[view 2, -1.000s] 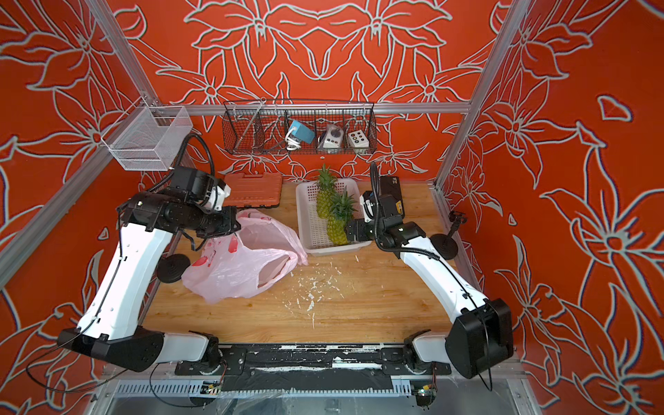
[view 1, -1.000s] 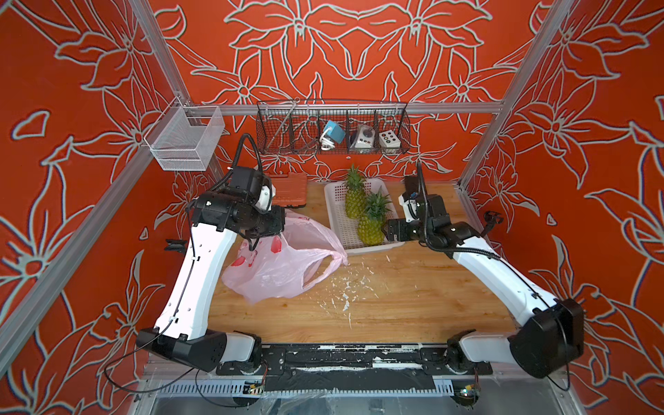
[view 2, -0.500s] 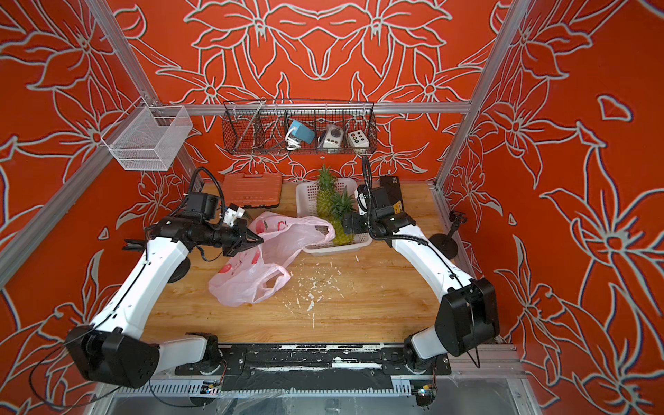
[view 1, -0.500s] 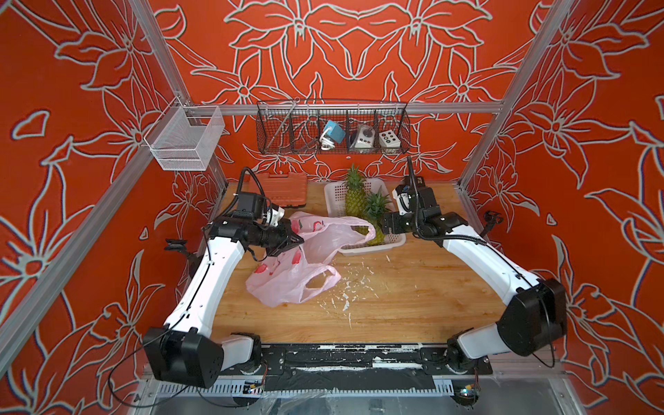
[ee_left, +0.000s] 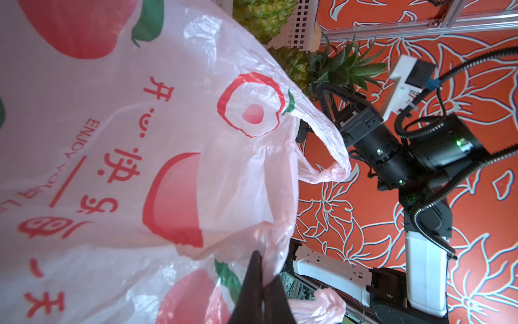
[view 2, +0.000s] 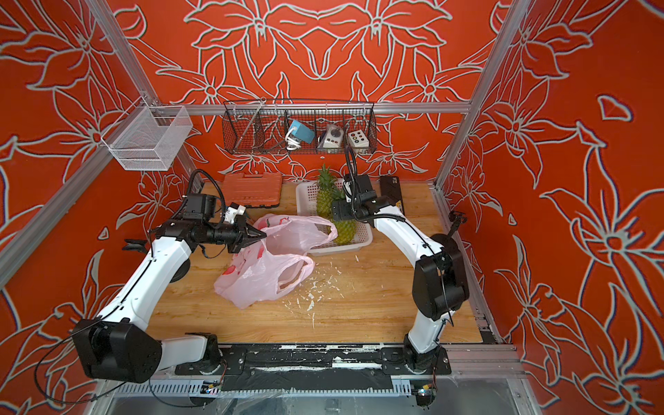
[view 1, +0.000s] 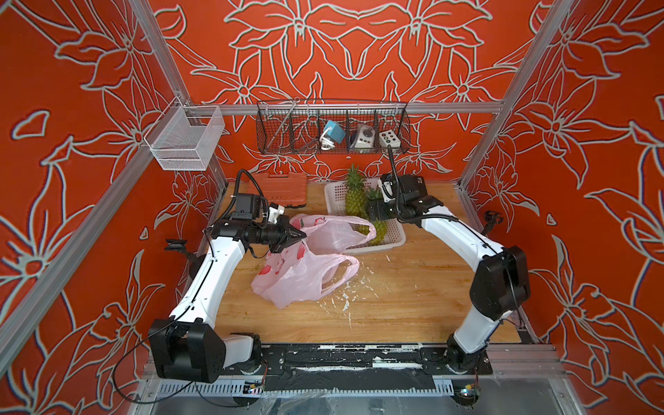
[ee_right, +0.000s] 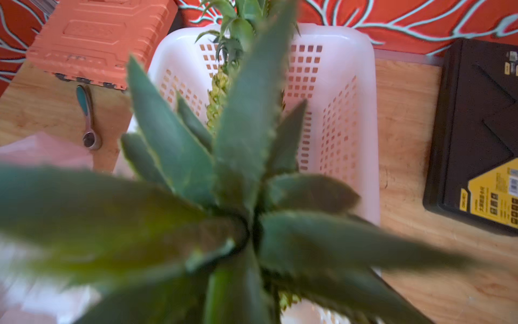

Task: Place the pineapple into a plastic bag & tie a knot
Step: Pick up the pineapple from the basket.

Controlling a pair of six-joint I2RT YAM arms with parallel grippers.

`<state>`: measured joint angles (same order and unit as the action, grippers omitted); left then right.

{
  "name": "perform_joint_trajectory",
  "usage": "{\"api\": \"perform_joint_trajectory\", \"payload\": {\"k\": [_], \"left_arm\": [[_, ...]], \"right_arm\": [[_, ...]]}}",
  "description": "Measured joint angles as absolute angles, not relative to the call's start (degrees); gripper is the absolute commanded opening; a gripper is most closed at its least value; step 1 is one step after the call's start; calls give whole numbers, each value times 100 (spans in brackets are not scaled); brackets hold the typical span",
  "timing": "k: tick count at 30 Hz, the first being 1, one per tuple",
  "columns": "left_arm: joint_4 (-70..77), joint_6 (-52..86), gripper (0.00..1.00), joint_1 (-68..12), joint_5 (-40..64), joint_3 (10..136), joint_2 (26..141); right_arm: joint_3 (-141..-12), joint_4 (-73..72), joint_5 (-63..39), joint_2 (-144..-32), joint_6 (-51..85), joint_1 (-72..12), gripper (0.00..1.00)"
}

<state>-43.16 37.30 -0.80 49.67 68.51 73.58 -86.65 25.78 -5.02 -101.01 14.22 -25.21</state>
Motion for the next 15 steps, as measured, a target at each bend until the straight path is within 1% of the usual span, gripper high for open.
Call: {"api": "perform_joint_trajectory", "payload": {"k": [2,5,6,9,10,13,15], "left_arm": [[-4283,3734,0,-67,5017,6873,7363],[-4270,3741,0,-38,5074,6901,7391],[-4261,3741,0,-30,5092,6904,7404],[-4252,3741,0,-16,5122,6910,7443],[-4252,3739,0,-8,5131,6910,7454],[-4248,3739,0,14,5144,6910,7459],[-4244,3739,0,32,5166,6910,7459]], "right_arm": [[-8812,2565,-434,-10263,1424,-2521,95],[-8952,2477,-443,-10401,1446,-2521,87],[-8958,2429,-449,-10422,1457,-2521,82],[-8962,2261,-497,-10490,1511,-2521,65],[-8965,2196,-510,-10523,1531,-2521,61],[-8986,2003,-582,-10591,1614,-2521,39],[-8986,1944,-598,-10591,1632,-2519,20]]}}
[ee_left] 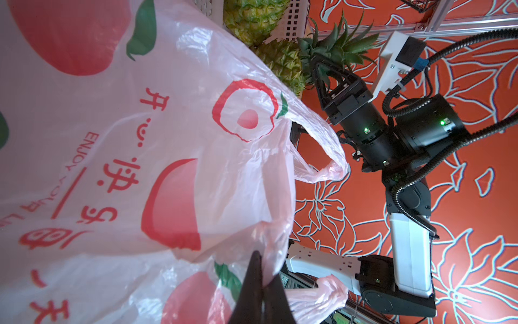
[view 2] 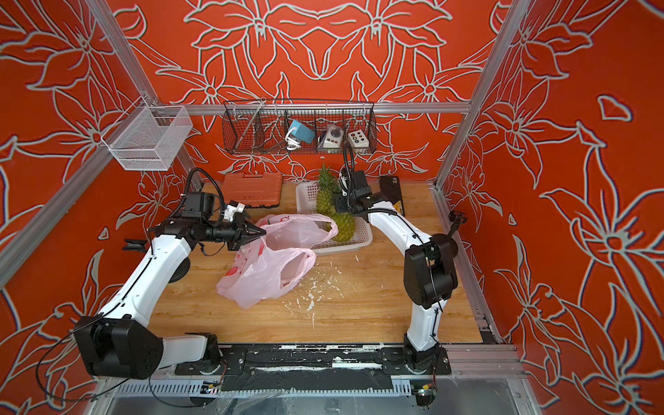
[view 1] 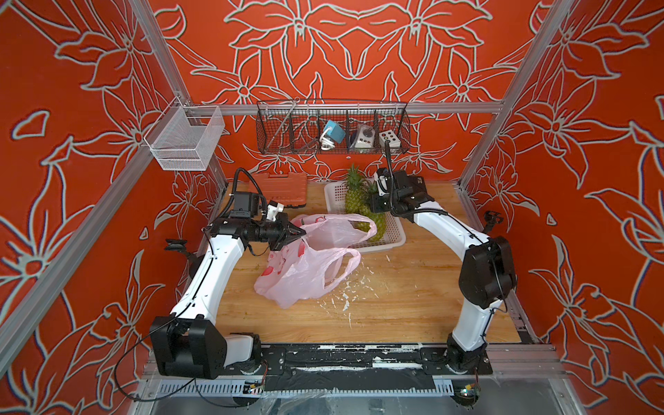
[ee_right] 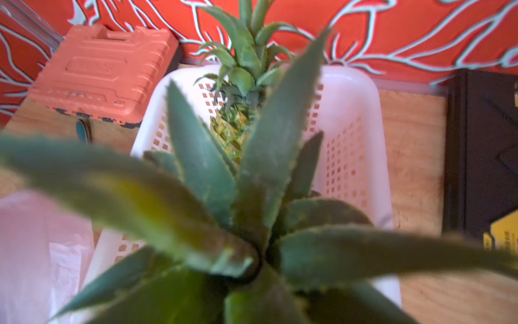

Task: Place the pineapple into a plastic bag & tie a knot
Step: Pick up the pineapple from the basket.

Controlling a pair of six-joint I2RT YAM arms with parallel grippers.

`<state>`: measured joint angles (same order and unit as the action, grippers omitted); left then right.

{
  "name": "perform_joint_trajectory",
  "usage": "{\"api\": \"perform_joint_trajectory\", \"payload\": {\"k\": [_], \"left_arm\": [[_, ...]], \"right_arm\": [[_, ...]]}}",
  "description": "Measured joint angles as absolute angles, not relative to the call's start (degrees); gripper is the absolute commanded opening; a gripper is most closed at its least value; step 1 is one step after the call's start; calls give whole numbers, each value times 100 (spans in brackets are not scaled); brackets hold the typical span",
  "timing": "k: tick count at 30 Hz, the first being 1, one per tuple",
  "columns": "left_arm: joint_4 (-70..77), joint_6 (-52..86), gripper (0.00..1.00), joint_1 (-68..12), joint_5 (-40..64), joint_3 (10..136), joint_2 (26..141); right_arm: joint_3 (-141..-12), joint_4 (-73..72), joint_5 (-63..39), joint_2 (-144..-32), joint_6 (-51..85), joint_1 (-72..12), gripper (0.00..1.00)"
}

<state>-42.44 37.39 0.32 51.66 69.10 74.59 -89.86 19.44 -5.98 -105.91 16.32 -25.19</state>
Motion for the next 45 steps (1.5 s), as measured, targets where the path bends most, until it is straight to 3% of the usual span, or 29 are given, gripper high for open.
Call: {"api": "perform_joint_trajectory", "payload": {"k": [4,12,17,33,45], "left_arm": [[-4237,3743,0,56,5192,6910,7459],[-4108,3907,0,82,5336,6910,7459],[-3896,4108,0,106,5441,6910,7459],[-3170,4740,0,121,5723,6759,7459],[-2978,4871,0,123,5795,6628,7459]], "right_arm": [[-8984,1903,-602,-10591,1660,-2519,0],[-8720,2012,-760,-10040,1712,-2521,0],[-8739,2252,-910,-9017,1699,-2521,0],[-10132,3249,-2285,-7478,1734,-2609,0],[-10477,4235,-923,-7404,1428,-2652,0]]}}
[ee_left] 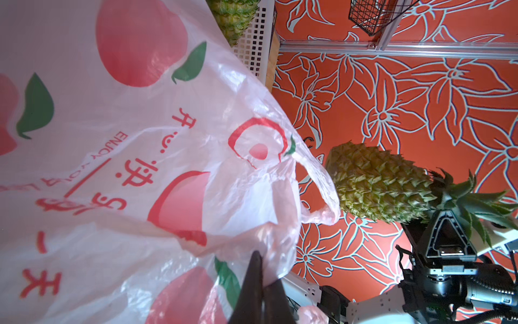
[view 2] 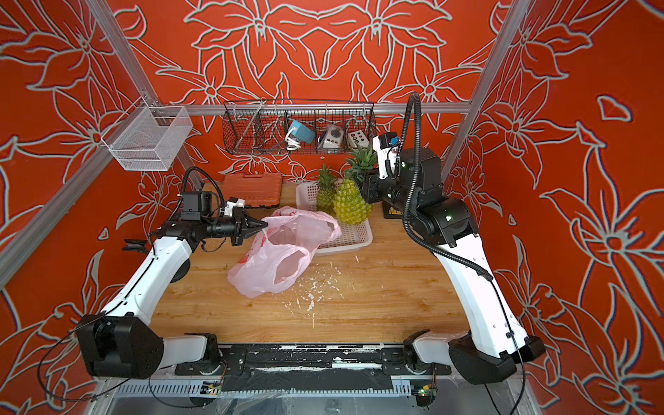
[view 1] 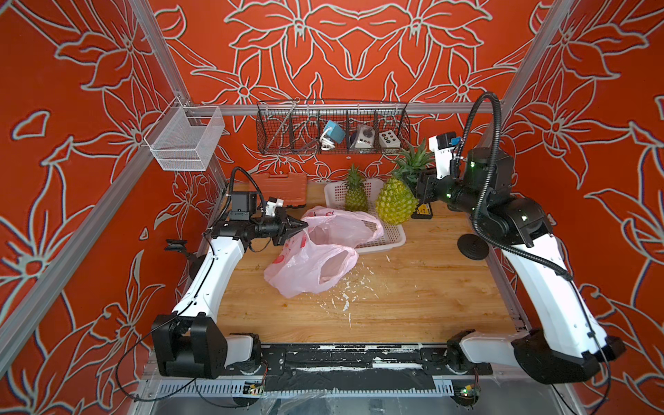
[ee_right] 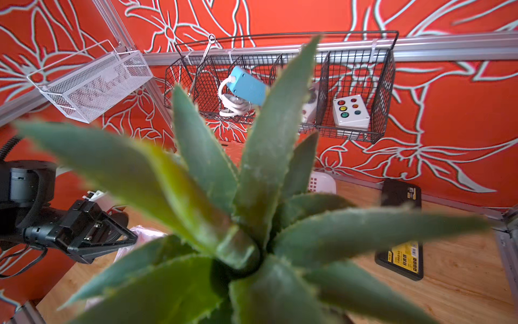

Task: Place the pineapple into a plastic bag & tie a knot
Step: Pick up the pineapple from the basket, then place the pineapple in the plastic bag.

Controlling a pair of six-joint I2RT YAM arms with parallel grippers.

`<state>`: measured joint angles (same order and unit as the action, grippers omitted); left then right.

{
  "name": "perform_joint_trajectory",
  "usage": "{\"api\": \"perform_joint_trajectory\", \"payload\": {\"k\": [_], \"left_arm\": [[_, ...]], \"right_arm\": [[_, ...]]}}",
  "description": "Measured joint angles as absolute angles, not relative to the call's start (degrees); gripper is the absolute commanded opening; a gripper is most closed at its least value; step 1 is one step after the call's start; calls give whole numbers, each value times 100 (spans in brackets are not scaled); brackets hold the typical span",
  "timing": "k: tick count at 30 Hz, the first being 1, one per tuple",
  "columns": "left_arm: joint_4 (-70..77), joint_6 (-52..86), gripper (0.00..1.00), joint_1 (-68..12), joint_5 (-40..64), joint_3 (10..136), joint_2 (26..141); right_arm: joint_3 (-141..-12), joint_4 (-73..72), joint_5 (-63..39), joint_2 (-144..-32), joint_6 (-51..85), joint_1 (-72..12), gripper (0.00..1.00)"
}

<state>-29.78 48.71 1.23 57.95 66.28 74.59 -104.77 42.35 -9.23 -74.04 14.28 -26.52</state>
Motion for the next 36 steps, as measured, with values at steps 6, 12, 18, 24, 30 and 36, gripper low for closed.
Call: {"api": "perform_joint_trajectory", "payload": {"k": [6,12,18,24,30,36], "left_arm": [[-2926,4908,0,123,5822,6628,7459],[-2904,4910,0,123,5824,6624,7459],[-2897,4915,0,123,5835,6584,7459],[-2895,4939,0,123,5854,6584,7456],[-2821,4998,0,123,5902,6571,7456],[-2593,5148,0,123,5964,6414,7441]], "right_arm": [[-10862,4324,-1251,-7183,1479,-2655,0],[-10779,4307,-1905,-6807,1728,-2668,0],[-10092,4023,-2364,-6713,1988,-2729,0],[-9588,3857,-2377,-7166,2097,-3048,0],[-9456,3586,-2187,-7518,2191,-3828,0],[-8991,2731,-1673,-7601,2338,-4523,0]]}}
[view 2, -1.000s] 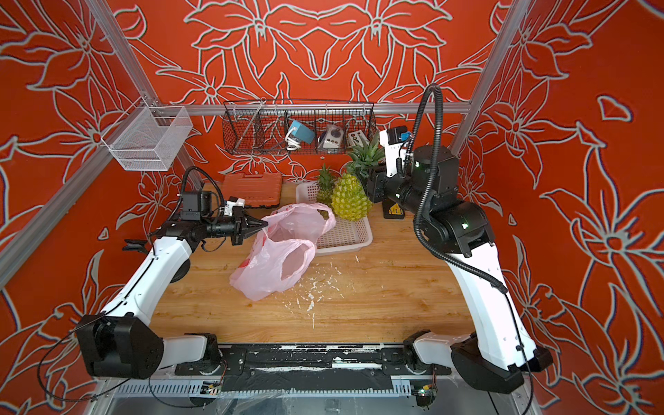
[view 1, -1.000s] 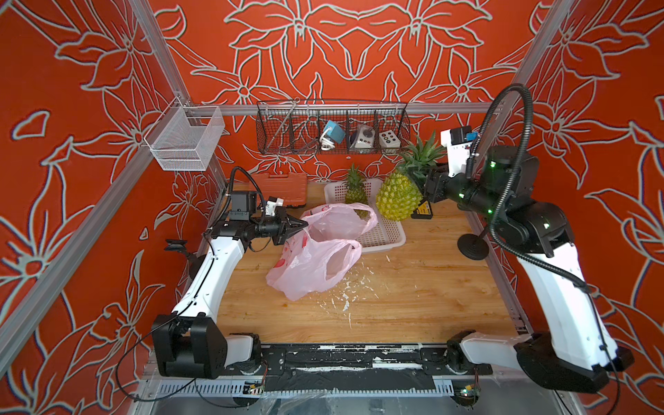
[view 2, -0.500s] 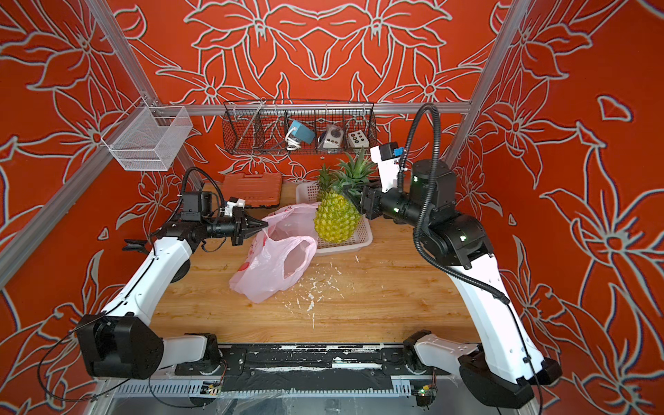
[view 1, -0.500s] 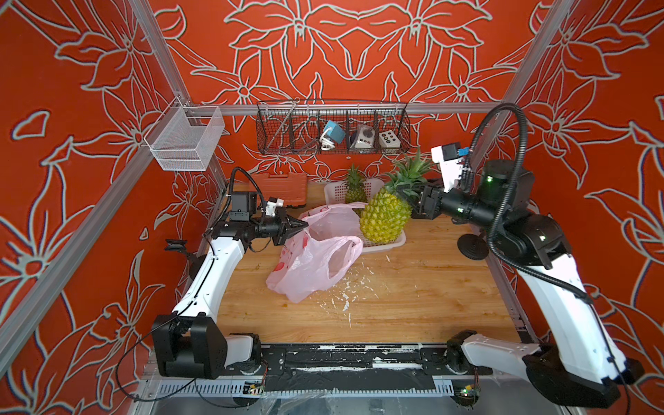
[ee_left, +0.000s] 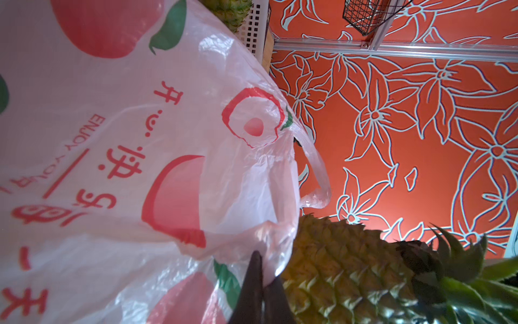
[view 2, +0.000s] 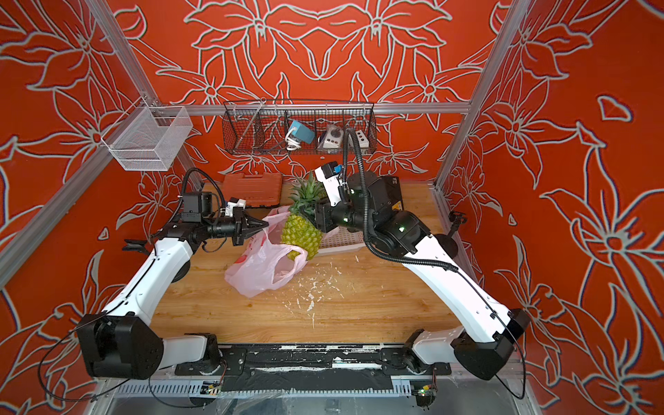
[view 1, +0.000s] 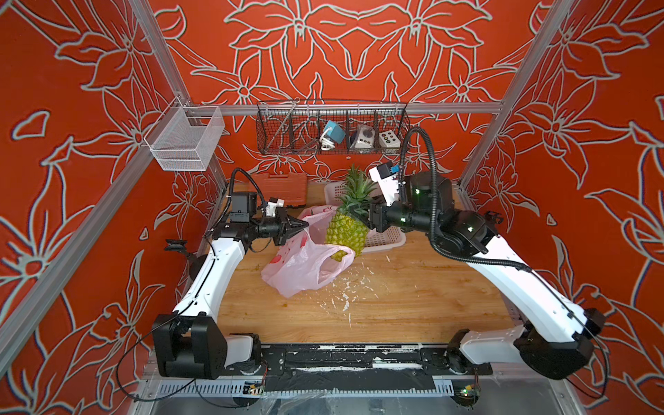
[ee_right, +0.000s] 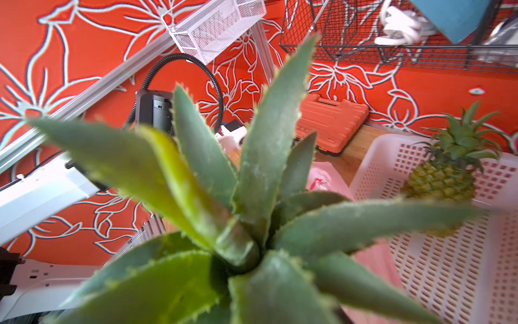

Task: Place the pineapple into a plastic bag & tie a knot
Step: Place the pineapple in the plastic bag.

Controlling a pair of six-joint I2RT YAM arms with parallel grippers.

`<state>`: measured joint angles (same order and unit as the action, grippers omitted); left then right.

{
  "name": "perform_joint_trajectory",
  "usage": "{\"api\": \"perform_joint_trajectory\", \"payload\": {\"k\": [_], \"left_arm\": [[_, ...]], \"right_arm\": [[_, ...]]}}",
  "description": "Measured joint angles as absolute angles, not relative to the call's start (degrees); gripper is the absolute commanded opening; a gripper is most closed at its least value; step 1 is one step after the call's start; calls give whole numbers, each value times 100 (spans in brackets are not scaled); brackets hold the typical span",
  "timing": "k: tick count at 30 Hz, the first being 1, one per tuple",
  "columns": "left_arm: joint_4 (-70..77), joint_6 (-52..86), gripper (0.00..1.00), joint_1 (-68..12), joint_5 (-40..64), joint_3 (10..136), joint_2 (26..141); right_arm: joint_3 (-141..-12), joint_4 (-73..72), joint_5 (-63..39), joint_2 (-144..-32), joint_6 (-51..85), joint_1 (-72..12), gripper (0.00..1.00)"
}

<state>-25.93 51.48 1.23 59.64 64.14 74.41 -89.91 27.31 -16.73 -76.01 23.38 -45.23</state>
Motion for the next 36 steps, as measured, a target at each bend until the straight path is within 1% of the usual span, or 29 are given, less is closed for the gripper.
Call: {"api": "perform_joint_trajectory", "payload": {"k": [5,11,16,25,31,36], "left_arm": [[-2383,5363,0,123,6010,6195,7402],[-2064,5704,0,123,6023,6027,7236],[-1695,6040,0,123,6034,5811,7081],[-1269,6429,0,123,6053,5603,7059],[-1074,6532,0,123,6069,5603,7063],[-913,6589,0,123,6075,5603,7142]], "right_arm": [[-8165,1778,-1208,-7749,2687,-4659,0],[-6886,478,-226,-7852,2812,-4766,0],[-6180,-926,287,-7878,2991,-4818,0],[-5986,-2460,443,-8366,3813,-4963,0],[-5937,-3055,464,-8785,4219,-5148,0],[-5507,-3297,438,-9172,4493,-5212,0]]}}
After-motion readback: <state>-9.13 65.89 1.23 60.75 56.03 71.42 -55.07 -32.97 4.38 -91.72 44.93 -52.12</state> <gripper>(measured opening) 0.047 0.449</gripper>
